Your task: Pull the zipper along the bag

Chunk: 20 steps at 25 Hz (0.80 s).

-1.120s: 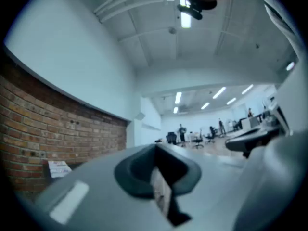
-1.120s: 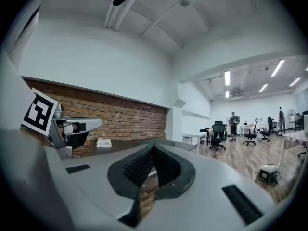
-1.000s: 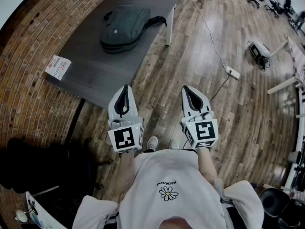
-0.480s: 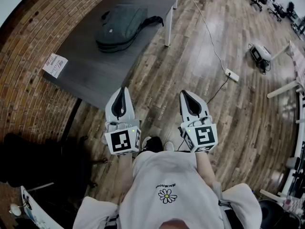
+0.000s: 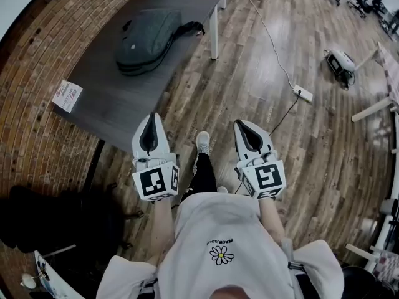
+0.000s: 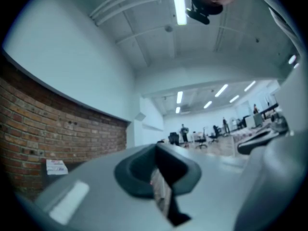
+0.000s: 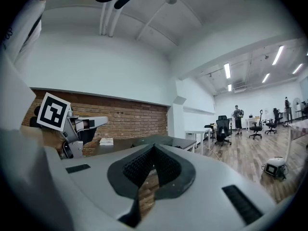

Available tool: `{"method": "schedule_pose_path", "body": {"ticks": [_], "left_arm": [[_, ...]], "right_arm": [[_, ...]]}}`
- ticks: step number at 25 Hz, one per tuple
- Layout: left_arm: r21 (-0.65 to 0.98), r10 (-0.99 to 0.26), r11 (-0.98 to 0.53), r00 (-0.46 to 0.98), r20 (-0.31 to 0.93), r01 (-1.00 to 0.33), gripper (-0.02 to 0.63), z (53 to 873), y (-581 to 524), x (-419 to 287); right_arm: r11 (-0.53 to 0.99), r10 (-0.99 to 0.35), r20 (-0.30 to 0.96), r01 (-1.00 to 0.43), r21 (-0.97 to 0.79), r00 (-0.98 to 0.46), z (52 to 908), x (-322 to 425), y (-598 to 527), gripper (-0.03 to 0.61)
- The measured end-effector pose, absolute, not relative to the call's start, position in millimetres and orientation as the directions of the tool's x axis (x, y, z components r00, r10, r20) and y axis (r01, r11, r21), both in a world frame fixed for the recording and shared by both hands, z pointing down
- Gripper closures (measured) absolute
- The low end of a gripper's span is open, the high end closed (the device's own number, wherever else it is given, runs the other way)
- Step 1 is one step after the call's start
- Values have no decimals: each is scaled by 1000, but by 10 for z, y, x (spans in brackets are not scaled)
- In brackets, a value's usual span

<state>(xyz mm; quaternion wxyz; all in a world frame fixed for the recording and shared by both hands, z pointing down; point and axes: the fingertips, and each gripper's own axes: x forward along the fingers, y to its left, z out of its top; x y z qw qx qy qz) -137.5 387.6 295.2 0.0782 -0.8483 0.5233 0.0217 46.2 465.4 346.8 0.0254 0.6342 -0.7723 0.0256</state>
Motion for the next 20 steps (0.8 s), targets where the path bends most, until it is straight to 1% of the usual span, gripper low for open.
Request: {"method": "schedule_pose_path", "body": {"ticks": [5, 11, 17, 20], "left_arm": [[-118, -875, -455, 467, -124, -883, 614, 2994, 3490, -1221], [-94, -877, -456, 465, -125, -885, 614, 3057, 2753, -1104], [-114, -873, -458, 470, -130, -882, 615, 2937, 1724, -1037], [-108, -880, -447, 458, -125, -888, 615, 2901, 1057, -1068]], "right_arm": [[169, -982, 79, -985, -16, -170, 3547, 634, 4324, 577], [190, -978, 86, -982, 18, -188, 3576, 692, 3634, 577], [204, -975, 97, -978, 49, -199, 3439, 776, 2427, 577], [209, -976, 75, -976, 60, -204, 3304, 793, 1702, 577]]}}
